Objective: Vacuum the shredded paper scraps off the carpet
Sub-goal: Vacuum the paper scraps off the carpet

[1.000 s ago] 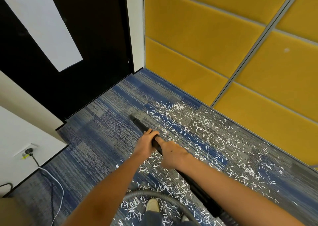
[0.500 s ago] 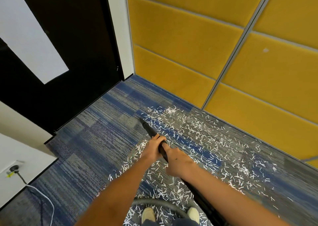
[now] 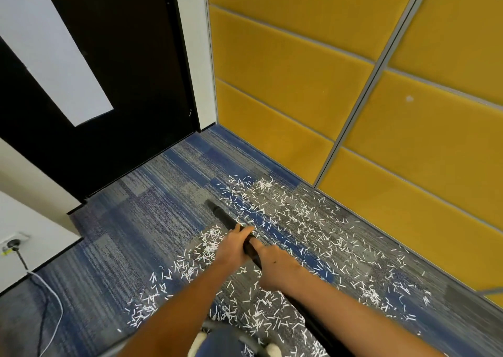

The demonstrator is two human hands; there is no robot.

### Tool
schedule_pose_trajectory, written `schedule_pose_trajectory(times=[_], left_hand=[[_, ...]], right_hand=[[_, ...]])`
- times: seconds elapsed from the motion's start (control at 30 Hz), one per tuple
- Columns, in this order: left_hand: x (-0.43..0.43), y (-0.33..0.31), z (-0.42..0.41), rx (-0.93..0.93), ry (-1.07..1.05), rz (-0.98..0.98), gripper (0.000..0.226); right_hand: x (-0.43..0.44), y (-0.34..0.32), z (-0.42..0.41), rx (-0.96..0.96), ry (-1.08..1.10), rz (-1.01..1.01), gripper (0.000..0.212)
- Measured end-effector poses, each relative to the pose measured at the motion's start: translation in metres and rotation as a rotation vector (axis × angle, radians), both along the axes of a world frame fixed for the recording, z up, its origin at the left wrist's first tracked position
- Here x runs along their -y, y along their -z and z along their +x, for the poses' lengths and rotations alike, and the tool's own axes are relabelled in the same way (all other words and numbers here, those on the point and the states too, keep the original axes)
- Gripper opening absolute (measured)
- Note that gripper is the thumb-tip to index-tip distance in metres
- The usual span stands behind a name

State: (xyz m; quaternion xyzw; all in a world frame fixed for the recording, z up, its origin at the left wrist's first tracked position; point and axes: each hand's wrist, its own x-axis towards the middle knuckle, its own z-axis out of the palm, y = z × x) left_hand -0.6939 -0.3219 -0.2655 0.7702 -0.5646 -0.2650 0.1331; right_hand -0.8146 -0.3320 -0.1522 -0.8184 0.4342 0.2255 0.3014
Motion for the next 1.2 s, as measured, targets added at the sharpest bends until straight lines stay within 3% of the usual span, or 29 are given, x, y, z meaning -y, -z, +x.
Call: schedule_pose_trajectory(times=[0.3,0.83,1.2], left_hand=[[0.028,-0.005,-0.028,-0.024,-0.022,-0.052,0.037],[0.127,0.006,0.043,0.011,-0.035,-0.086,0.035],[0.19,0.0,0.057,-0.037,0.119,-0.124,0.027]], right_hand=[[0.03,-0.008,-0.028,0.051,0.013,-0.034,0.068],[0.127,0.0,0.044,0.022,0.042,-0.032,0.074],[0.189,-0.017,0.048,0.034,0.109,0.041,0.078]])
